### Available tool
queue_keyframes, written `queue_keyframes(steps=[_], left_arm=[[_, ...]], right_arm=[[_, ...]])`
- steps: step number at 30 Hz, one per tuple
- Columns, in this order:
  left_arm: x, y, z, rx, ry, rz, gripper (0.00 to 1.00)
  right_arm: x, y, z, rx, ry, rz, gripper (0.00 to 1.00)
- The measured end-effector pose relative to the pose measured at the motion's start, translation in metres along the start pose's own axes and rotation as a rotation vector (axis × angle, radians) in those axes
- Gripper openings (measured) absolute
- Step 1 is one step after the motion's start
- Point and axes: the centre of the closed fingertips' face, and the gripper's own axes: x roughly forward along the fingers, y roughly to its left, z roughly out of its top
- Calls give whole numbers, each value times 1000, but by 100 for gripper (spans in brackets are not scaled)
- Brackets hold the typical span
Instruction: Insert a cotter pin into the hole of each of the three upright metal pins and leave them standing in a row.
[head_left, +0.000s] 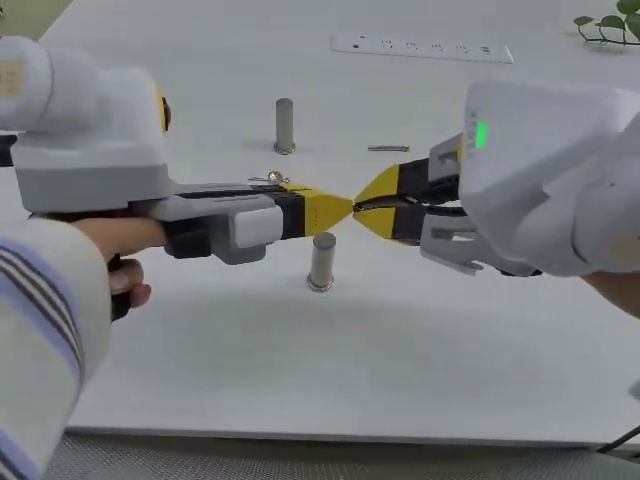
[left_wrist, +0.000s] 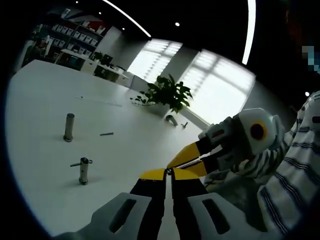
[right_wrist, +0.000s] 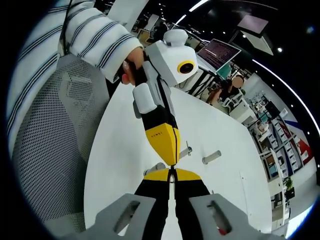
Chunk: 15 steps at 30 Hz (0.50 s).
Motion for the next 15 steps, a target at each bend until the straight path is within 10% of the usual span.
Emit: queue_keyframes(steps=[15], left_arm=[[-3,-2,3,35,1,-6,0]], right_arm=[[1,1,1,44,-25,7,9]])
